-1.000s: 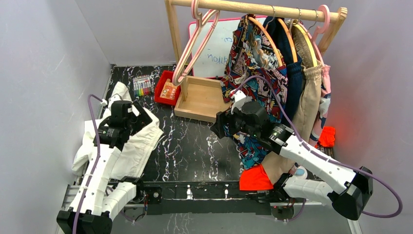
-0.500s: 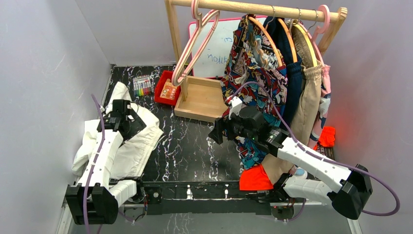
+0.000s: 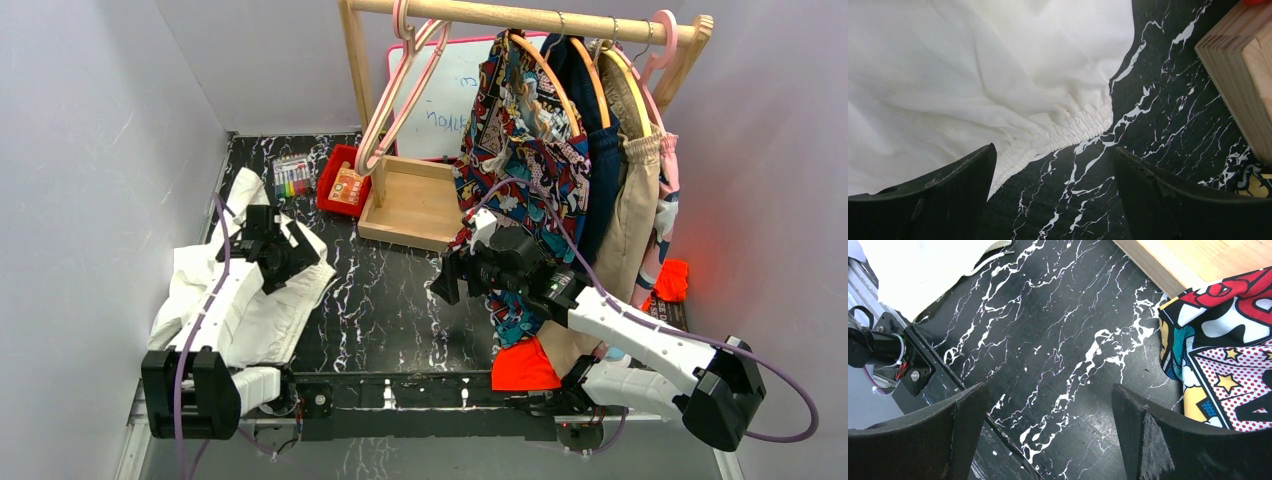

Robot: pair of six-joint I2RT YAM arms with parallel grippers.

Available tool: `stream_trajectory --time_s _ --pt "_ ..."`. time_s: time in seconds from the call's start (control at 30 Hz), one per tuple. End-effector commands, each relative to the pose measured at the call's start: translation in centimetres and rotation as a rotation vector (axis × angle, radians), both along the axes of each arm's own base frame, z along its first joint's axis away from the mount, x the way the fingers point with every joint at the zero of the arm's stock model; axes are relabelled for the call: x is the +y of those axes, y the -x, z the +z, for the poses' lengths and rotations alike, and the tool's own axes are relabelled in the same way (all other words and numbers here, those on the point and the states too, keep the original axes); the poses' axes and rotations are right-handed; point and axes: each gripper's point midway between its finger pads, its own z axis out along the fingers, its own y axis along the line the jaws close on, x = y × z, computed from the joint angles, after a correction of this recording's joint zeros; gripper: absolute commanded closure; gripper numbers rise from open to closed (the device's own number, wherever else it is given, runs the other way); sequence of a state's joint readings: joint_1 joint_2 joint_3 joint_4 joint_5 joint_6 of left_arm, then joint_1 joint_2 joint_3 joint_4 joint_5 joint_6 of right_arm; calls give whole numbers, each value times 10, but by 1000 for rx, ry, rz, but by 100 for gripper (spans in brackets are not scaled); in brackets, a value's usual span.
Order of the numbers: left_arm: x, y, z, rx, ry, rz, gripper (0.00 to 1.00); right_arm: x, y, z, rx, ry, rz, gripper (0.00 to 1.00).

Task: Place the shorts on the hanger
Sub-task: Adjust the shorts at the center of the board.

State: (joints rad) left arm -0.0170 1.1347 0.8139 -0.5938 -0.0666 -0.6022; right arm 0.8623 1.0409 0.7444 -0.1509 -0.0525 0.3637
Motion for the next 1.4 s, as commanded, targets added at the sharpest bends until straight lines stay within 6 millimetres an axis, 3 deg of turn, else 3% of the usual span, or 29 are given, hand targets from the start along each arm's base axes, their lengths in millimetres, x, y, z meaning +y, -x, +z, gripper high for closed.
stream_trajectory --time_s 0.0,0.17,0.5,0.7,0.8,0.83,0.9,1.0,1.1,1.23,1.37 --pt "-18 -7 -7 16 -1 -56 16 8 -3 18 -43 -66 2 2" --pt "-32 -16 -16 57 -74 -82 15 5 -3 18 -46 -65 -7 2" --pt "-19 -17 -51 190 -178 -52 18 0 -2 19 -48 -61 -21 2" --pt "-21 -18 -55 198 -177 -65 43 0 -1 18 -46 -60 -21 2" --pt "-22 -17 -54 191 -170 -73 67 -1 -2 18 -48 -61 -26 2" --pt "-23 -18 -51 182 -167 -77 79 -1 -2 20 -52 -62 -27 2" --pt "-26 -19 -37 146 -148 -81 100 -1 -2 19 -52 -61 -27 2" --pt "-34 -22 5 25 -99 -92 100 -1 -2 20 -54 -53 -23 2" --pt "-50 -19 62 -134 -9 -114 100 -2 -1 24 -57 -51 -19 2" --pt "-78 0 132 -315 192 -149 100 1 2 34 -73 -102 -5 2" --pt "-104 21 180 -421 394 -204 100 10 6 52 -83 -175 33 2"
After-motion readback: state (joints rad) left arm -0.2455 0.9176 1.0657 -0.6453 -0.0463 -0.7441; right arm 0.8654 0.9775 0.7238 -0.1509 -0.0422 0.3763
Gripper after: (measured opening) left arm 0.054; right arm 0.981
